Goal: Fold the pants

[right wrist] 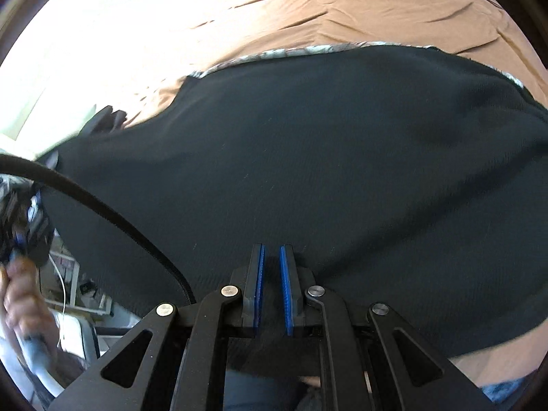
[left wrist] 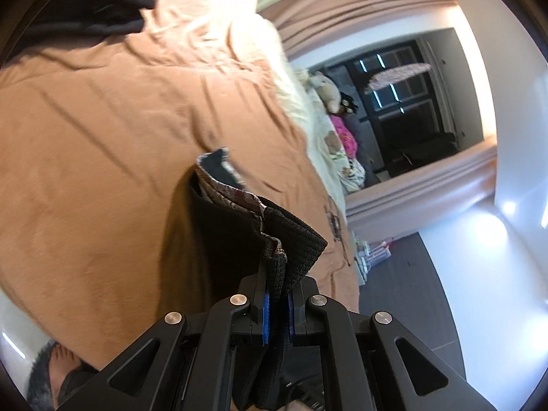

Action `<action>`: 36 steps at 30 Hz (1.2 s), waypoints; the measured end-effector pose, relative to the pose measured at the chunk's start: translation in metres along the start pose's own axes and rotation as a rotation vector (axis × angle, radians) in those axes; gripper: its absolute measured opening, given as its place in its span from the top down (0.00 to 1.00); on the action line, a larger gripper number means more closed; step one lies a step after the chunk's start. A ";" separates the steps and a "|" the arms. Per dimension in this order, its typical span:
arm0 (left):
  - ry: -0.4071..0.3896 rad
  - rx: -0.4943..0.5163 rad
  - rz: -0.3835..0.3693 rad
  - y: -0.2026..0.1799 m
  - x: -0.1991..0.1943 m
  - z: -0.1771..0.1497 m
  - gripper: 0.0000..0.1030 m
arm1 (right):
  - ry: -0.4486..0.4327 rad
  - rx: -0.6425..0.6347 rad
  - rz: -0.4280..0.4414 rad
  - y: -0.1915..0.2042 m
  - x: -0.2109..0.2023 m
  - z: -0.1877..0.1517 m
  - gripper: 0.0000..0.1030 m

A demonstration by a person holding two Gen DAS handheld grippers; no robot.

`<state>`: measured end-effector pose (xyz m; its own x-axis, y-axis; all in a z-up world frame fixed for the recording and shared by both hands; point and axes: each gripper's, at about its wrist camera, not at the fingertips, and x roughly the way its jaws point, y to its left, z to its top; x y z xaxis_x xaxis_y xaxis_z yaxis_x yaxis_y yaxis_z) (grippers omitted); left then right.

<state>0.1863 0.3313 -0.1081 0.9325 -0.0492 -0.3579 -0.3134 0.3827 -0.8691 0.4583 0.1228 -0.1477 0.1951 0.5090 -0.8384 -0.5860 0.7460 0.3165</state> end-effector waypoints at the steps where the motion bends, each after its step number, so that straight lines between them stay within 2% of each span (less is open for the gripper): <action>1: 0.002 0.019 -0.008 -0.010 0.002 0.001 0.93 | 0.005 0.006 0.017 0.000 0.001 -0.005 0.93; 6: 0.036 0.086 -0.029 -0.042 0.013 -0.002 0.93 | 0.025 0.036 0.055 -0.004 0.014 -0.012 0.93; 9: 0.050 0.125 -0.046 -0.061 0.021 -0.005 0.93 | 0.016 0.059 0.091 -0.013 0.006 -0.011 0.93; 13: 0.074 0.177 -0.067 -0.087 0.031 -0.009 0.93 | -0.049 0.088 0.125 -0.031 -0.023 -0.012 0.93; 21: 0.139 0.262 -0.099 -0.134 0.069 -0.027 0.93 | -0.187 0.147 0.093 -0.077 -0.083 -0.018 0.93; 22: 0.154 0.275 -0.102 -0.141 0.076 -0.032 0.93 | -0.198 0.158 0.091 -0.081 -0.087 -0.019 0.92; 24: 0.173 0.292 -0.107 -0.151 0.086 -0.038 0.93 | -0.227 0.185 0.094 -0.094 -0.099 -0.021 0.84; 26: 0.198 0.311 -0.109 -0.164 0.100 -0.046 0.93 | -0.258 0.207 0.089 -0.107 -0.110 -0.026 0.70; 28: 0.219 0.328 -0.115 -0.174 0.111 -0.054 0.93 | -0.286 0.232 0.076 -0.123 -0.122 -0.033 0.64; 36: 0.334 0.403 -0.128 -0.208 0.163 -0.104 0.93 | -0.328 0.333 0.045 -0.164 -0.133 -0.066 0.63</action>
<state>0.3849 0.1477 -0.0209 0.8302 -0.3845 -0.4037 -0.0459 0.6745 -0.7368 0.4765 -0.0959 -0.1178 0.4455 0.6126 -0.6528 -0.3256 0.7902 0.5193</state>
